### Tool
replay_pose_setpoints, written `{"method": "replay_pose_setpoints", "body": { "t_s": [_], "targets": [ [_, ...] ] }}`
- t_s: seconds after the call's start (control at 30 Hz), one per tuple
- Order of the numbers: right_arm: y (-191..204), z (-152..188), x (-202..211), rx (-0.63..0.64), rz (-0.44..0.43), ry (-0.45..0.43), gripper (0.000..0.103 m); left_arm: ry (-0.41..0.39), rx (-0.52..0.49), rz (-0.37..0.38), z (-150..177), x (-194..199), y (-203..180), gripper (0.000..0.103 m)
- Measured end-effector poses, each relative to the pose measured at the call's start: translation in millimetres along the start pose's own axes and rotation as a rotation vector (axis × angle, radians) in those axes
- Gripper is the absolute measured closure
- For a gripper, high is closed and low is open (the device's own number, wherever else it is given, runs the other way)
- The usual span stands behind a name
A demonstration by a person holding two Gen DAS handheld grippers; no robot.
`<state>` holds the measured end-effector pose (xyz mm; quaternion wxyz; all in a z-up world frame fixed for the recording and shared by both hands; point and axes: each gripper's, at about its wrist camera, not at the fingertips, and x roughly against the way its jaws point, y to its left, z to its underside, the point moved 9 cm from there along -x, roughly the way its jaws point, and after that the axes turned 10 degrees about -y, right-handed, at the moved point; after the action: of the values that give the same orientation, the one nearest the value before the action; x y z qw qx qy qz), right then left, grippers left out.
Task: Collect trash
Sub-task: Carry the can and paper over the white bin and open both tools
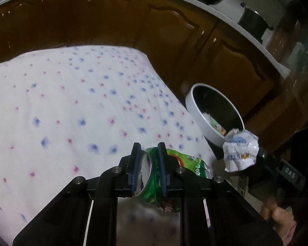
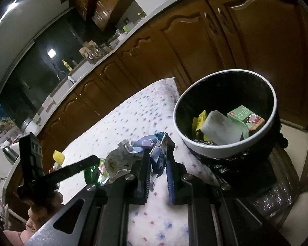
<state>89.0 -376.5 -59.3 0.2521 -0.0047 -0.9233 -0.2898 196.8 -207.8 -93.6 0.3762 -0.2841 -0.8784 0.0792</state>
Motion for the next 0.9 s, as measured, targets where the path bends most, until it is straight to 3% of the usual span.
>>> {"method": "replay_pose_setpoints", "body": {
  "t_s": [0.17, 0.27, 0.33, 0.37, 0.4, 0.43, 0.9],
  "targets": [
    [-4.7, 1.7, 2.5, -0.013, -0.004, 0.002, 0.089, 0.038, -0.007, 0.009, 13.8, 0.9, 1.3, 0.085],
    [-5.3, 2.9, 2.2, -0.020, -0.007, 0.005, 0.089, 0.041, -0.021, -0.003, 19.2, 5.3, 2.6, 0.073],
    [-4.1, 3.4, 2.8, -0.019, -0.009, 0.005, 0.089, 0.025, -0.039, -0.021, 22.2, 8.0, 3.3, 0.071],
    [-4.1, 3.3, 2.4, -0.019, -0.009, 0.005, 0.089, 0.021, -0.053, -0.035, 23.6, 7.7, 3.2, 0.073],
    [-4.1, 3.7, 2.2, -0.019, -0.010, 0.005, 0.089, 0.022, -0.062, -0.038, 25.3, 6.4, 2.4, 0.089],
    [-4.6, 4.0, 2.1, -0.021, -0.010, 0.005, 0.089, 0.028, -0.062, -0.031, 26.4, 4.5, 1.4, 0.094],
    [-24.6, -11.0, 11.5, -0.029, 0.022, -0.038, 0.089, -0.044, -0.113, 0.014, 1.8, 5.7, -36.7, 0.095]
  ]
}}
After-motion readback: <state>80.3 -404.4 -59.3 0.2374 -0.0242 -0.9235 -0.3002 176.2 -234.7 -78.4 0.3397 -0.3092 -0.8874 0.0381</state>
